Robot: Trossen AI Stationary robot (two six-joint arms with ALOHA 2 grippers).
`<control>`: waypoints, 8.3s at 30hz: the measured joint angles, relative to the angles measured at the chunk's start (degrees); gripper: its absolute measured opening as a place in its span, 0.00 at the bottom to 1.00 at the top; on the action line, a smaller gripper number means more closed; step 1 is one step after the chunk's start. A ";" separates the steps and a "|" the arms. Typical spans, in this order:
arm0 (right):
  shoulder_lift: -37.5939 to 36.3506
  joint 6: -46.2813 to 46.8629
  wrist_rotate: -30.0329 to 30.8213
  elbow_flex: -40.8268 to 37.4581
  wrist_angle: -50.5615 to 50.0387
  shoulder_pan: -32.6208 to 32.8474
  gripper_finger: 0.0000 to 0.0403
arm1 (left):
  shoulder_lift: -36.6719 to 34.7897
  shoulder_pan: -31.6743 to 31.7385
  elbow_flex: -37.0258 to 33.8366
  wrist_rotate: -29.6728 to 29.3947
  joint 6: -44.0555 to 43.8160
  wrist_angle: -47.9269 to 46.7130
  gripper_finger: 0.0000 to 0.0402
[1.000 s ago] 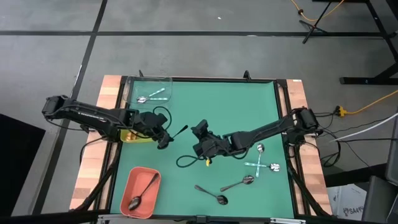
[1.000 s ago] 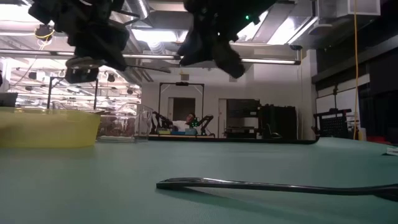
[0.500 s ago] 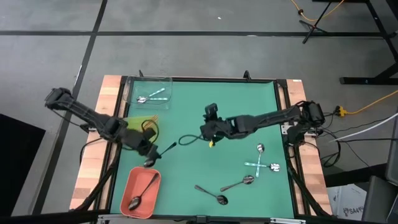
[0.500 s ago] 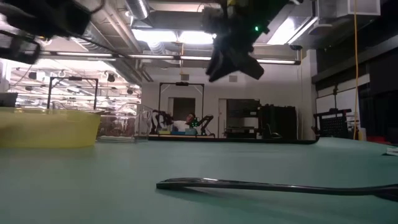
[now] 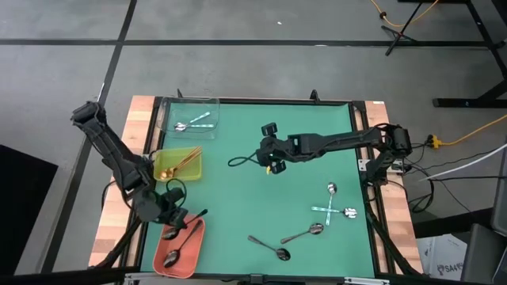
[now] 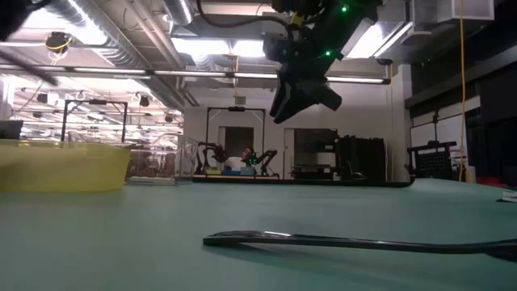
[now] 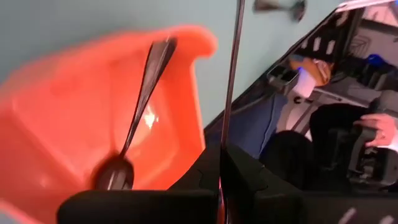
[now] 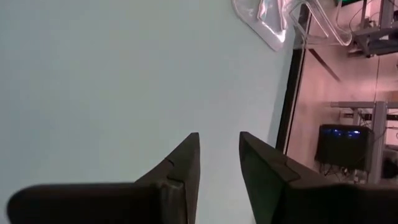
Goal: Sort silverware by color (type)
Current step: Put the black spoon into the orange bin, then put the white spoon into the transparent bin
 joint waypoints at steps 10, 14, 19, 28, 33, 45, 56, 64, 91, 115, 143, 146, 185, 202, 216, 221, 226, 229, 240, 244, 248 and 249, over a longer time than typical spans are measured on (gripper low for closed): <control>0.00 1.11 -0.05 0.00 -0.11 0.18 0.26 | 4.24 -5.13 -0.02 -2.67 -5.19 0.22 0.01; 0.00 1.18 -0.04 0.00 -0.11 0.18 0.26 | 7.01 -5.11 -0.02 -2.08 -6.26 0.54 0.01; 0.00 1.18 -0.07 0.00 -0.11 0.18 0.26 | 9.99 -5.13 -0.02 1.83 -6.92 1.04 0.02; 0.02 1.20 -0.07 0.00 -0.11 0.18 0.26 | 12.96 -5.13 -0.02 8.20 -9.79 1.12 0.02; 0.04 1.20 -0.06 0.00 -0.11 0.18 0.26 | 14.33 -5.13 -0.02 12.09 -9.75 1.13 0.02; 0.07 1.18 -0.05 0.00 -0.13 0.20 0.26 | 17.26 -5.13 -0.04 18.61 -9.69 1.22 0.02; 0.07 1.18 -0.05 0.00 -0.13 0.20 0.26 | 17.26 -5.13 -0.04 18.45 -9.69 1.24 0.03; 0.07 1.18 -0.05 0.00 -0.13 0.20 0.26 | 17.26 -5.13 -0.04 18.42 -9.69 1.24 0.03; 0.07 1.18 -0.04 0.00 -0.13 0.20 0.26 | 17.28 -5.08 -0.04 18.25 -11.70 0.68 0.20; 0.07 1.18 -0.04 0.00 -0.66 0.20 0.26 | 12.92 -5.08 -0.04 17.29 -10.69 9.66 0.21; -2.54 17.39 0.48 -0.02 -22.10 7.18 0.26 | 5.72 15.55 -0.04 -1.85 41.89 23.73 0.21; -4.61 21.08 0.41 -0.02 -25.26 8.24 0.26 | 5.72 19.02 -0.04 -1.62 49.49 23.73 0.21; -30.16 77.31 -11.38 -22.41 -39.02 30.78 0.26 | 5.76 32.10 -0.04 -8.68 83.90 23.60 0.21; -30.16 87.26 -15.03 -30.77 -18.82 41.01 0.26 | 5.76 32.10 -0.04 -8.68 83.97 23.60 0.21; -30.12 87.80 -13.50 -37.08 -13.23 43.47 0.26 | 5.76 32.10 -0.04 -8.68 83.97 23.60 0.21; -30.12 87.88 -13.51 -39.05 -11.72 43.47 0.26 | 5.76 32.10 -0.04 -8.68 83.97 23.60 0.21; -30.12 87.90 -13.51 -40.53 -9.52 43.47 0.26 | 5.76 32.10 -0.04 -8.68 83.95 23.60 0.21; -30.12 87.92 -13.51 -40.98 -8.83 43.47 0.26 | 5.76 32.10 -0.04 -8.69 83.95 23.60 0.21; -30.12 87.83 -13.53 -41.07 -7.59 43.45 0.26 | 5.76 32.10 -0.04 -8.69 83.95 23.62 0.21; -29.95 87.80 -13.53 -41.07 -7.46 43.45 0.26 | 5.76 32.10 -0.04 -8.70 83.95 23.62 0.21; -28.48 87.77 -13.53 -41.07 -7.48 43.45 0.26 | 5.76 32.10 -0.04 -8.70 83.95 23.60 0.21; -27.89 87.76 -13.53 -41.07 -7.44 43.45 0.26 | 5.76 32.10 -0.04 -8.70 83.95 23.62 0.21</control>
